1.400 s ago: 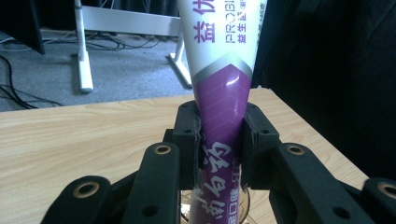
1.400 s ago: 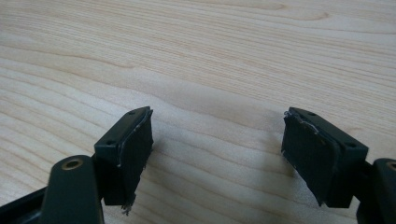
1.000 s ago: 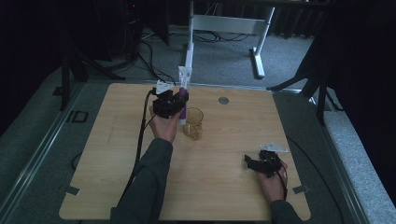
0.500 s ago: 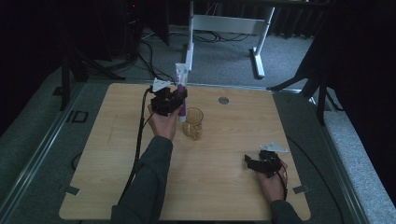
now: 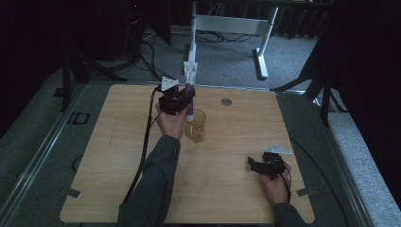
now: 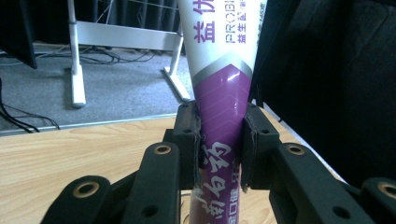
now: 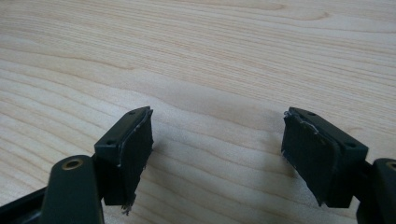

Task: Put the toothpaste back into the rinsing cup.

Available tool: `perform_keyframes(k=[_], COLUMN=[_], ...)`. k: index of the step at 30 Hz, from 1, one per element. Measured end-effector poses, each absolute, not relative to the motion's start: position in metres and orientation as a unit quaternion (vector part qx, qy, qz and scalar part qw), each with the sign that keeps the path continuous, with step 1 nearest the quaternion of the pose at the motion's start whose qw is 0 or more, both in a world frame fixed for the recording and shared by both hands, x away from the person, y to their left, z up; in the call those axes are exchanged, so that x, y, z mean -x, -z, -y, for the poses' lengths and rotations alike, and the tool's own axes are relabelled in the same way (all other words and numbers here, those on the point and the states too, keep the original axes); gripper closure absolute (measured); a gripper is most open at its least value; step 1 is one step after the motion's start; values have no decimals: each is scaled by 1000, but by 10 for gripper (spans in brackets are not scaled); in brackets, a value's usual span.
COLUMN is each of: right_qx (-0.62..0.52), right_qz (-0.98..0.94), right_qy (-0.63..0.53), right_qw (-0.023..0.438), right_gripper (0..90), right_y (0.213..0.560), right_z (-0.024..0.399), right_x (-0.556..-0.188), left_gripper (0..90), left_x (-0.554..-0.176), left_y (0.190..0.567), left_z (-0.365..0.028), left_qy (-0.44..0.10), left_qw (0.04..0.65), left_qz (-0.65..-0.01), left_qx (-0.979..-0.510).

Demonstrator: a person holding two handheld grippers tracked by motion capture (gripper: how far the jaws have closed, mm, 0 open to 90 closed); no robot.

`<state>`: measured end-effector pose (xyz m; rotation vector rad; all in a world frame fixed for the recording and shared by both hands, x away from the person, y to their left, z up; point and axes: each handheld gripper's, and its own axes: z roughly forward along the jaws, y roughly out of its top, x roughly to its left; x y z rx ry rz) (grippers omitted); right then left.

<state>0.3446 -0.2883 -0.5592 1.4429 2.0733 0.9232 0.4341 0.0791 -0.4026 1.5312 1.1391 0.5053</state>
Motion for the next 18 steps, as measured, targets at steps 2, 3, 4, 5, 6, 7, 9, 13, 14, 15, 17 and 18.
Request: perform_keyframes(k=[2, 3, 4, 5, 6, 7, 9, 13, 14, 15, 17, 18], right_qx=[-523, -523, -523, -523, -523, -524, -524, -523, -522, -522, -522, -522], right_qz=[-751, -751, -751, -751, -751, -750, -750, -752, -752, -753, -753, -752], right_qy=[-335, -335, -335, -335, -335, -336, -336, -333, -331, -330, -330, -330], right_qw=[224, 224, 224, 224, 224, 224, 224, 226, 227, 228, 229, 228], right_gripper=[244, 244, 244, 244, 244, 244, 244, 244, 244, 244, 244, 244], right_y=[559, 559, 559, 559, 559, 559, 559, 559, 559, 559, 559, 559], right_z=[288, 288, 288, 288, 289, 288, 288, 288, 287, 287, 287, 287], right_x=[-345, -345, -345, -345, -345, -345, -345, -345, -345, -345, -345, -345], left_gripper=[713, 712, 712, 713, 713, 713, 713, 712, 713, 713, 713, 712], left_x=[-435, -436, -437, -437, -437, -437, -438, -439, -439, -440, -440, -440], left_y=[403, 404, 404, 405, 406, 406, 407, 407, 408, 408, 408, 408], left_z=[-78, -77, -77, -76, -76, -75, -74, -73, -73, -73, -73, -73], left_qy=[-213, -212, -212, -211, -210, -209, -206, -205, -205, -206, -208, -208], left_qw=[553, 553, 553, 554, 554, 554, 556, 559, 559, 560, 559, 560], left_qz=[-482, -483, -483, -484, -484, -484, -484, -484, -485, -485, -486, -487], left_qx=[-645, -645, -645, -644, -645, -644, -643, -641, -640, -640, -639, -638])
